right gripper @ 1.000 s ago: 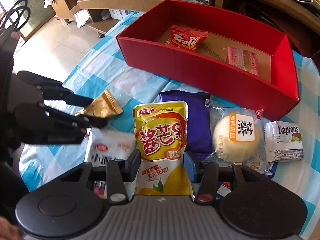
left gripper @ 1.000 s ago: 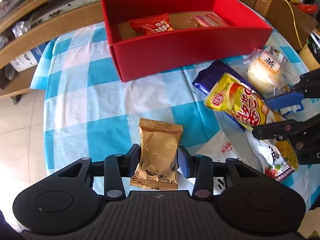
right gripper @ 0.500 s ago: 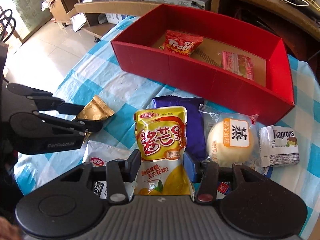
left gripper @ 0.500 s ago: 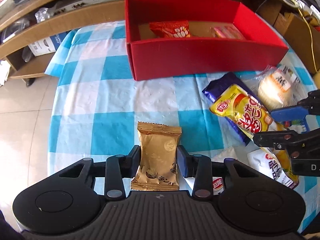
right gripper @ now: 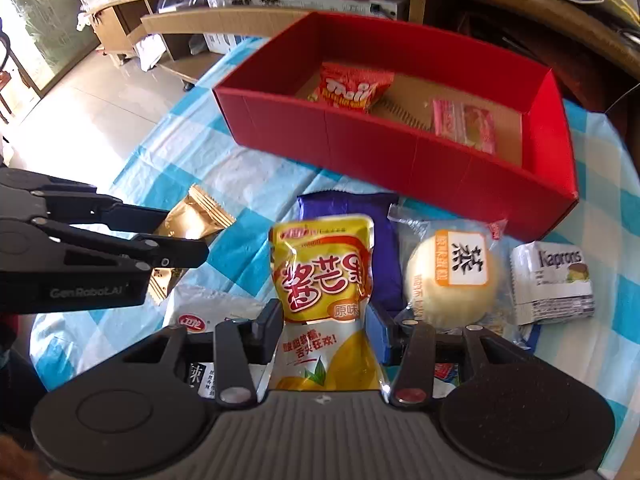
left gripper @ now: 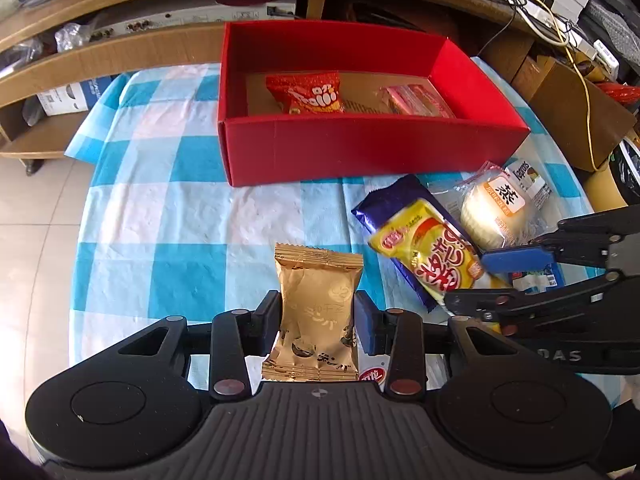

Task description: Organize snacks

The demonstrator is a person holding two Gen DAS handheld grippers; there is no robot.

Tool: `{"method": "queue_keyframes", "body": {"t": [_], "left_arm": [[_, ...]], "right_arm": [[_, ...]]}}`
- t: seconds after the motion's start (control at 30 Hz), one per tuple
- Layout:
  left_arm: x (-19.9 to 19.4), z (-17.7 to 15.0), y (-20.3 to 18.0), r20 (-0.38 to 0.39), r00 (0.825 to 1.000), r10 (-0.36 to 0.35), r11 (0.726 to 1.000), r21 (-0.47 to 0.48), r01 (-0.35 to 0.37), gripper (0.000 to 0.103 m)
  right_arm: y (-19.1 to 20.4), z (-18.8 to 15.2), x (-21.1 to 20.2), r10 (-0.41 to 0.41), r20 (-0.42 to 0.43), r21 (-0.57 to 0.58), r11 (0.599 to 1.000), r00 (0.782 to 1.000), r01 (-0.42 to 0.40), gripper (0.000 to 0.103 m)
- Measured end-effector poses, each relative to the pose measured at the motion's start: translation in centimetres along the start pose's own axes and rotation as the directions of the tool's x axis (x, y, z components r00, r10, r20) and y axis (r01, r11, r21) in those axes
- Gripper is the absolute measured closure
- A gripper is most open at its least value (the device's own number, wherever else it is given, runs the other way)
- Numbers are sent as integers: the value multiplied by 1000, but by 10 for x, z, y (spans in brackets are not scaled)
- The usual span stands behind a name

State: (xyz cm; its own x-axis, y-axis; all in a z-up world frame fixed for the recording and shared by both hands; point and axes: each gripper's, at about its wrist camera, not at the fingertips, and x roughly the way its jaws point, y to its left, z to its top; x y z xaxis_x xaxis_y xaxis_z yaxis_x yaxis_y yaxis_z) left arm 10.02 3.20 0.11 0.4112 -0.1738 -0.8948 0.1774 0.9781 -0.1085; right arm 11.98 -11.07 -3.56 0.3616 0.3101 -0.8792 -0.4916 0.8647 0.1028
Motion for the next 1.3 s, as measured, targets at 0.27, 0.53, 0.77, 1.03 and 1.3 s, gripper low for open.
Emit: {"method": "queue_keyframes", "body": {"t": [0.27, 0.53, 0.77, 1.03, 1.3], "left_arm": [[6, -4, 3, -29, 1000, -11, 1000, -2, 11, 56], [10, -4, 6, -47, 999, -18, 1000, -20, 17, 56], [7, -2, 4, -36, 999, -28, 999, -23, 27, 56], [7, -2, 4, -41, 999, -31, 999, -24, 30, 56], [12, -10, 21, -69, 997, -21, 998, -56, 18, 55]], "right_arm": [[3, 12, 11, -6, -16, -22, 1000, 1000, 5, 26], [11, 14, 18, -50, -5, -41, 998, 999, 50, 30], [-5, 15, 4, -10, 4, 13, 1000, 1000, 10, 61], [-3, 20, 3, 25, 17, 43, 999, 1000, -26, 36], [23, 26, 36, -81, -9, -24, 996, 997, 80, 14]]}}
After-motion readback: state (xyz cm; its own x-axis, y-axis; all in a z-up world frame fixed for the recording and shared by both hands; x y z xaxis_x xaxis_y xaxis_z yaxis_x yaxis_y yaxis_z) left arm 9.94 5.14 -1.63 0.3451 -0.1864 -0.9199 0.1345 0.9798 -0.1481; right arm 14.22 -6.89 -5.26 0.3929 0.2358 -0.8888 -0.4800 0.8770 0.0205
